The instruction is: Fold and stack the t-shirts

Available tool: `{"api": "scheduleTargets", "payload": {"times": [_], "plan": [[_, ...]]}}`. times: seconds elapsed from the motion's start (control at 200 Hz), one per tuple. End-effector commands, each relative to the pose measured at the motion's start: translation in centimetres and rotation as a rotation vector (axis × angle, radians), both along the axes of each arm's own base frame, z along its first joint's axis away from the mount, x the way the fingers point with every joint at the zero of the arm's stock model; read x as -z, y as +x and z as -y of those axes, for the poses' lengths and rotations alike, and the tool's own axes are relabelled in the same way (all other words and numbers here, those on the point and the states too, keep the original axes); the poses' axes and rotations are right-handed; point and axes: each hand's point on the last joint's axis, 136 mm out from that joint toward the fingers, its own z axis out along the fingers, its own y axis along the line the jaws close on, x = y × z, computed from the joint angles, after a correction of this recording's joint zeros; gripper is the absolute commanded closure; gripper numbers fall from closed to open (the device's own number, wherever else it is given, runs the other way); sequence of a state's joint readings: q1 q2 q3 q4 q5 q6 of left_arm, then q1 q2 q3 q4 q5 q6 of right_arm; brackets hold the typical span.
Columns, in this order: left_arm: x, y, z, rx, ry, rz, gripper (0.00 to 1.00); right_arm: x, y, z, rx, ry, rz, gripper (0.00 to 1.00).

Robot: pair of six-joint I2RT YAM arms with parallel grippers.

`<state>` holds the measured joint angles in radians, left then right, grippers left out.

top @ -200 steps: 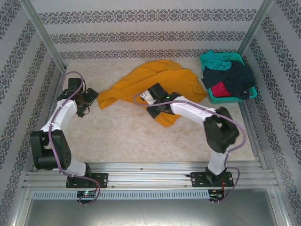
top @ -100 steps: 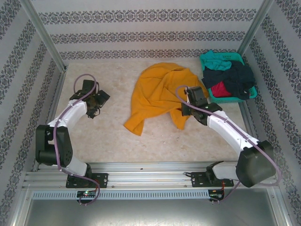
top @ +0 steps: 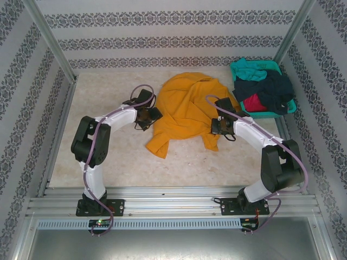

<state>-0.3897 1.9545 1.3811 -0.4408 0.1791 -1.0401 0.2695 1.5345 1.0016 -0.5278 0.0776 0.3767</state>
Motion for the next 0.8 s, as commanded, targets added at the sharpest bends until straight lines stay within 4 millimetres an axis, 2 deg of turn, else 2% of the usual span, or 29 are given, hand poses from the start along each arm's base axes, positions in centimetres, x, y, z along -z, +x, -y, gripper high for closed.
{"api": "scheduleTargets", "payload": {"times": [0.0,0.08,0.16,0.245,0.315,0.35,0.455,0.53,0.659,0.724,0.799], "plan": [[-0.4,0.6,2.3,0.060,-0.035,0.009,0.37,-0.6,0.8,0.1,0.041,0.042,0.012,1.00],[0.5,0.8,3.1,0.069,-0.045,-0.009,0.44,-0.7,0.9,0.4,0.053,0.050,0.020,1.00],[1.5,0.7,2.7,0.051,-0.029,-0.028,0.52,-1.2,1.2,0.6,0.064,0.065,0.042,1.00],[1.6,0.7,1.5,0.026,-0.002,-0.026,0.70,-2.1,1.8,0.4,0.067,0.088,0.071,1.00],[1.1,1.0,-0.2,-0.002,0.025,-0.010,0.93,-3.1,2.4,-0.2,0.040,0.122,0.104,1.00],[0.6,1.1,-1.4,-0.018,0.045,-0.002,1.00,-3.8,2.8,-0.9,0.012,0.145,0.122,1.00],[-2.4,1.6,-5.9,-0.070,0.119,0.047,1.00,-5.7,3.7,-4.0,-0.122,0.230,0.168,1.00],[-5.2,1.8,-9.9,-0.119,0.172,0.084,1.00,-6.8,3.8,-7.2,-0.261,0.279,0.178,1.00],[-10.0,0.7,-17.4,-0.183,0.293,0.114,1.00,-8.0,3.2,-12.7,-0.469,0.315,0.176,1.00],[-12.3,0.0,-20.0,-0.163,0.366,0.123,1.00,-8.8,3.1,-14.8,-0.526,0.344,0.188,1.00],[-14.2,-0.6,-20.9,-0.077,0.446,0.099,1.00,-9.2,3.3,-15.7,-0.536,0.356,0.198,1.00]]}}
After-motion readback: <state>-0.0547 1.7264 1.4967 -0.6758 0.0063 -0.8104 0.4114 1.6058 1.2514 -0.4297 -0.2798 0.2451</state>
